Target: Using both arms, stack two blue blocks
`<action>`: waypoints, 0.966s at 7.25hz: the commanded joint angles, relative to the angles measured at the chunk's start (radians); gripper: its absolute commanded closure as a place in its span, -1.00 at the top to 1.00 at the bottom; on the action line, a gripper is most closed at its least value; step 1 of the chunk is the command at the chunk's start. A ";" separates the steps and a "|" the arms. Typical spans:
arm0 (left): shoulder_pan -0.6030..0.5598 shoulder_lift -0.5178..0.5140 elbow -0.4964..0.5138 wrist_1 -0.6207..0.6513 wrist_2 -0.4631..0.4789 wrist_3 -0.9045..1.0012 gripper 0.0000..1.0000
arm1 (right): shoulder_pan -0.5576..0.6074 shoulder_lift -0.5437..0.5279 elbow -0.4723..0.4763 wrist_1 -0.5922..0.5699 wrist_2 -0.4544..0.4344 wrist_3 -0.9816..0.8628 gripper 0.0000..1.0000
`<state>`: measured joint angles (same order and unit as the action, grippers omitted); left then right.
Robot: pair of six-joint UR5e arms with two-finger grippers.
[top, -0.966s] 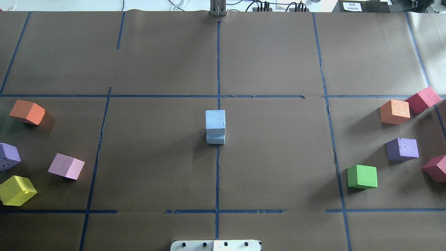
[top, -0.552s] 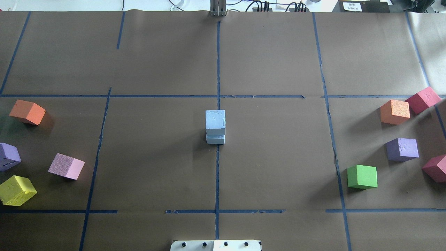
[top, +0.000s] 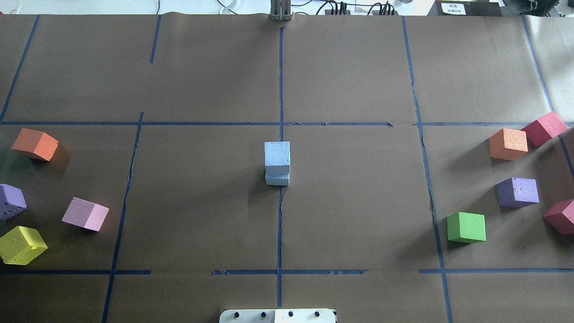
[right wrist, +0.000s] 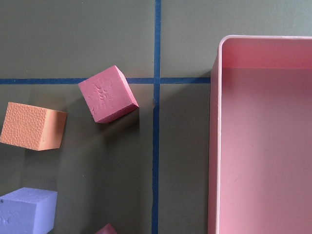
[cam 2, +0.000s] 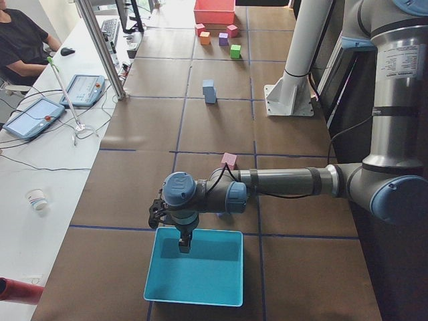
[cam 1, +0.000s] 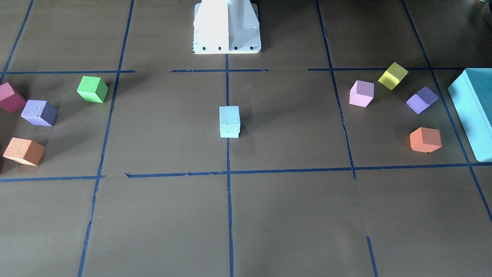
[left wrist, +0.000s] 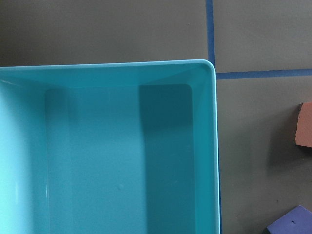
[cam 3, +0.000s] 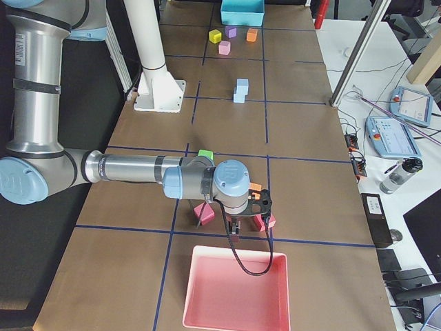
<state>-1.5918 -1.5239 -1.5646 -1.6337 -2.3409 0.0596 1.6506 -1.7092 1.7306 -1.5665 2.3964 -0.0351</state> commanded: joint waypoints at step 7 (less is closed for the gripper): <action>0.001 -0.002 0.012 -0.003 0.009 0.003 1.00 | 0.002 0.000 -0.039 0.000 0.000 -0.002 0.99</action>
<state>-1.5907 -1.5245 -1.5544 -1.6362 -2.3330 0.0629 1.6517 -1.7095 1.6926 -1.5663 2.3962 -0.0370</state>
